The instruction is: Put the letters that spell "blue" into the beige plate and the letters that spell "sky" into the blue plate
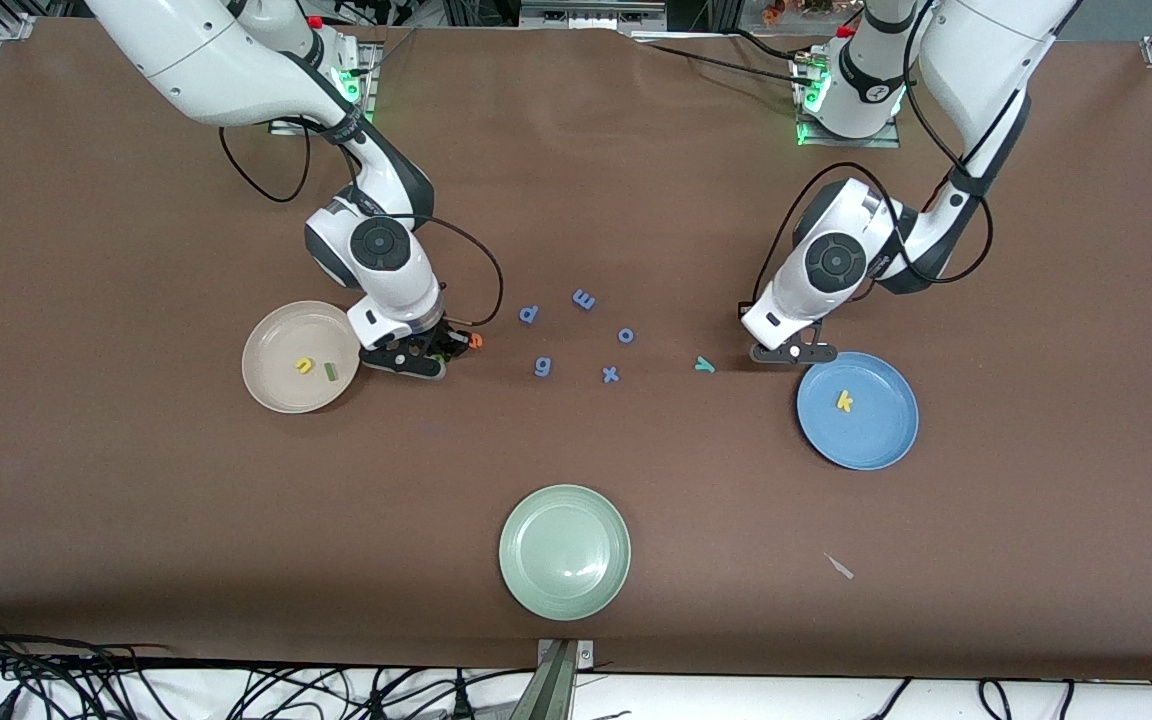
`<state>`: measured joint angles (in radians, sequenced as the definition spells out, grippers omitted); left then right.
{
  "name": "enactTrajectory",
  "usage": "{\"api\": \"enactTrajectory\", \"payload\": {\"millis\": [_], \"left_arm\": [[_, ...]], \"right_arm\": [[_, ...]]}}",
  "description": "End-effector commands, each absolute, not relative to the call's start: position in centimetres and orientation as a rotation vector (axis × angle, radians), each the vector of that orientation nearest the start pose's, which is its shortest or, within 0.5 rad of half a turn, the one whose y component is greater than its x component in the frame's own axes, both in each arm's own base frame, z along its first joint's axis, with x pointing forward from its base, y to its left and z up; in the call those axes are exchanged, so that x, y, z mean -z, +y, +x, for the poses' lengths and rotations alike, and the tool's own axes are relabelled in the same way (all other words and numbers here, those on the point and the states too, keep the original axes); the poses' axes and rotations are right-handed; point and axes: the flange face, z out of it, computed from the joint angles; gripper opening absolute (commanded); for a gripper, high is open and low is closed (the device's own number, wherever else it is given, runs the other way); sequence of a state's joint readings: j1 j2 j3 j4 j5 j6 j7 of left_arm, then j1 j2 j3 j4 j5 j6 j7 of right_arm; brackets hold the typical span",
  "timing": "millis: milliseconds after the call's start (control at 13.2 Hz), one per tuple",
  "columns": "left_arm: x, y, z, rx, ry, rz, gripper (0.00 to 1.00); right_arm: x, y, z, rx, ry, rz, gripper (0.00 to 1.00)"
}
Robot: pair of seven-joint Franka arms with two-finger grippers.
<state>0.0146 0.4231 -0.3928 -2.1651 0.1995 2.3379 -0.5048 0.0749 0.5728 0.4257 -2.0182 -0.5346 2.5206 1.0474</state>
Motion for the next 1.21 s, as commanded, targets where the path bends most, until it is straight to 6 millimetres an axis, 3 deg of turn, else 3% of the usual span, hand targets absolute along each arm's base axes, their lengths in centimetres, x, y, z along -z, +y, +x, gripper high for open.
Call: {"api": "enactTrajectory", "payload": {"millis": [0, 151, 226, 377, 528, 755, 830, 906, 981, 1057, 1132], "left_arm": [[-25.5, -19.2, 54.1, -0.317, 0.129, -3.011, 0.12], [-27.0, -15.7, 57.2, -0.275, 0.246, -3.008, 0.12], [-26.9, -14.1, 58.5, -0.257, 0.296, -2.997, 0.13], [-26.2, -11.8, 60.5, -0.209, 0.397, -2.927, 0.13], [-24.6, -11.0, 61.3, -0.217, 0.423, -2.907, 0.13], [-21.5, -9.8, 61.6, -0.216, 0.441, -2.910, 0.14], [-21.4, -9.0, 61.8, -0.211, 0.426, -2.917, 0.18], [-21.5, -9.1, 61.8, -0.211, 0.424, -2.918, 0.43], [-21.8, -9.1, 61.8, -0.208, 0.411, -2.926, 0.83], [-22.2, -9.5, 61.8, -0.206, 0.404, -2.931, 1.00], [-23.4, -10.7, 61.9, -0.191, 0.380, -2.952, 1.00]], "right_arm": [[-23.3, 26.6, 53.6, 0.136, 0.119, -3.291, 0.05], [-25.6, 23.3, 54.4, 0.099, -0.001, -3.362, 0.05], [-26.3, 21.1, 54.8, 0.071, -0.067, -3.393, 0.05], [-25.5, 16.9, 53.7, -0.019, -0.157, -3.395, 0.06], [-24.2, 16.3, 52.0, 0.002, -0.167, -3.352, 0.12], [-23.7, 16.3, 51.7, 0.002, -0.150, -3.348, 0.40], [-23.7, 16.3, 51.7, 0.001, -0.146, -3.347, 0.43], [-23.8, 16.4, 51.7, -0.002, -0.121, -3.342, 0.45], [-23.9, 16.6, 51.7, 0.002, -0.086, -3.338, 0.46], [-24.0, 16.7, 51.8, 0.004, -0.083, -3.336, 0.56], [-24.0, 17.0, 51.9, 0.001, -0.072, -3.330, 0.61]]}}
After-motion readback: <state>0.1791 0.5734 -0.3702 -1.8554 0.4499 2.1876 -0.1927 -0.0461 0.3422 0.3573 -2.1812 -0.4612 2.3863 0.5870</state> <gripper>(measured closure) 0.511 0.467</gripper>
